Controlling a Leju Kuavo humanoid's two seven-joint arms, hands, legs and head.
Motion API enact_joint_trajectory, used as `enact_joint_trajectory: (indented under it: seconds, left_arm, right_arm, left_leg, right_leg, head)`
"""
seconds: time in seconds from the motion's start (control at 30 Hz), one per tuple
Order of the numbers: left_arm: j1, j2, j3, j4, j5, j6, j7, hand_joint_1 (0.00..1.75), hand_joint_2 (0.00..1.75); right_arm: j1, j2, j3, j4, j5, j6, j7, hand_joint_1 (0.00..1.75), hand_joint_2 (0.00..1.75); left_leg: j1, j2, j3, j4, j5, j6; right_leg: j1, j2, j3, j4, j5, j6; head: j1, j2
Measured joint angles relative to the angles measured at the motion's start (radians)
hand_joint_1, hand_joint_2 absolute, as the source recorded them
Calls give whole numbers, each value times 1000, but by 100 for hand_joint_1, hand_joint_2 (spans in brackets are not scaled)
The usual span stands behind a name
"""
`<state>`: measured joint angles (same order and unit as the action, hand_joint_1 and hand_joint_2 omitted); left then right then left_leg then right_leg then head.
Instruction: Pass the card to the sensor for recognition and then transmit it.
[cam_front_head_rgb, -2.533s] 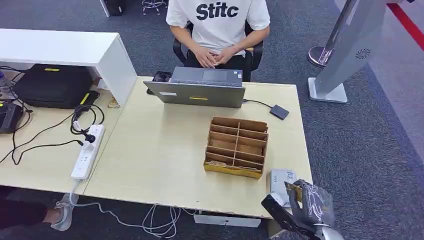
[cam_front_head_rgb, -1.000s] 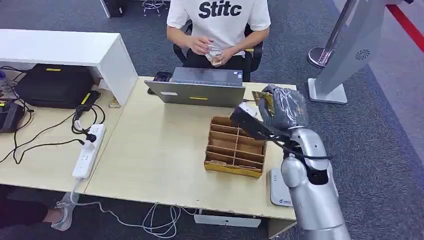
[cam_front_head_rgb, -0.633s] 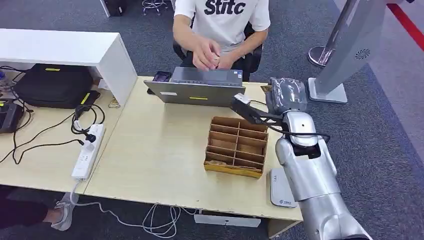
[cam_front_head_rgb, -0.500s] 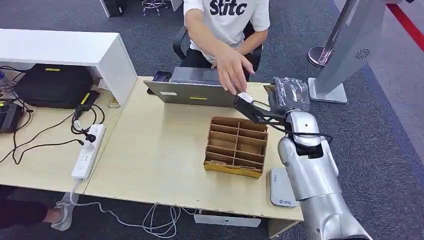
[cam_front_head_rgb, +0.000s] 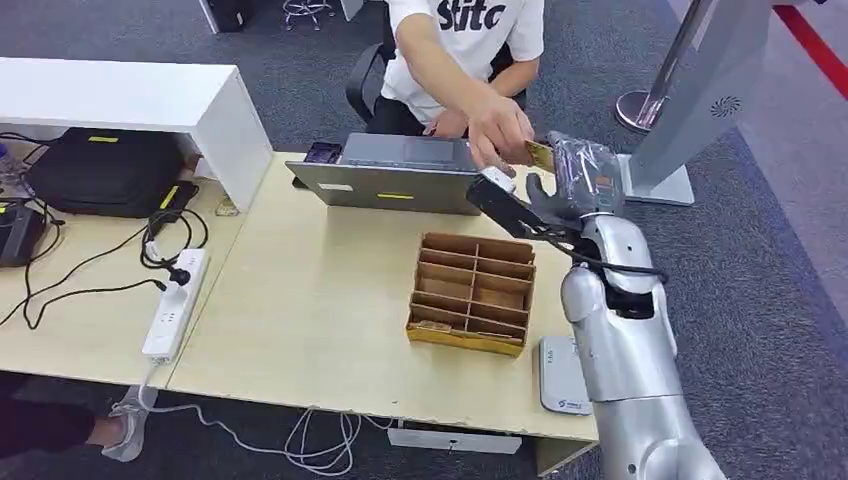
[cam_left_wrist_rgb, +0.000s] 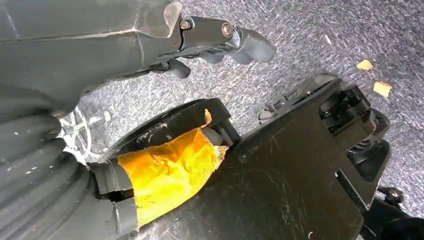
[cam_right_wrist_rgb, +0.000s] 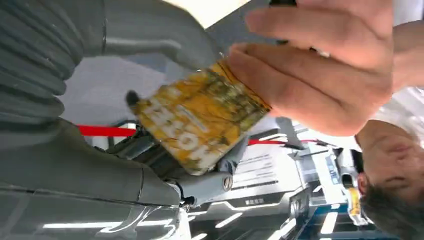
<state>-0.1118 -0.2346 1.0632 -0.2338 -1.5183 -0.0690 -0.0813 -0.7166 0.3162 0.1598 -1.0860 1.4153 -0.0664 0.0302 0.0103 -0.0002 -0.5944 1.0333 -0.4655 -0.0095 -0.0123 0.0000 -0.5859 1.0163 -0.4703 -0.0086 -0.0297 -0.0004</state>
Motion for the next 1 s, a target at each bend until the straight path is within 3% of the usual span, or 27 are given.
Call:
enact_joint_trajectory:
  seconds: [0.23, 0.47, 0.6, 0.8, 1.0]
  left_arm:
    - [1, 0, 0, 0, 12, 5, 0, 0, 175]
    - [6, 2, 1, 0, 39, 15, -5, 0, 175]
    - [9, 2, 3, 0, 53, 20, -12, 0, 175]
    - [11, 3, 20, 0, 81, 33, -14, 0, 175]
    - [12, 6, 37, 0, 99, 42, -14, 0, 175]
  right_arm:
    - [49, 10, 16, -75, -38, -8, -42, 0, 175]
    - [189, 4, 90, -252, -89, -23, -85, 0, 175]
    - [259, -29, 160, -346, -50, -37, -85, 0, 175]
    - [359, -80, 249, -455, -180, -7, -120, 0, 175]
    - [435, -135, 330, -512, -203, -8, -123, 0, 175]
  left_leg:
    - [0, 0, 0, 0, 0, 0]
    - [0, 0, 0, 0, -1, -1]
    - [0, 0, -1, 0, -1, 0]
    - [0, 0, -1, 0, -1, 0]
    - [0, 0, -1, 0, -1, 0]
  right_leg:
    - [0, -1, 0, 0, 0, 0]
    - [0, 0, 0, -1, -1, 0]
    - [0, -1, 0, -1, -1, 1]
    - [0, -1, 0, -1, -1, 1]
    - [0, -1, 0, -1, -1, 1]
  head:
    - [0, 0]
    - [0, 0]
    - [0, 0]
    - [0, 0]
    - [0, 0]
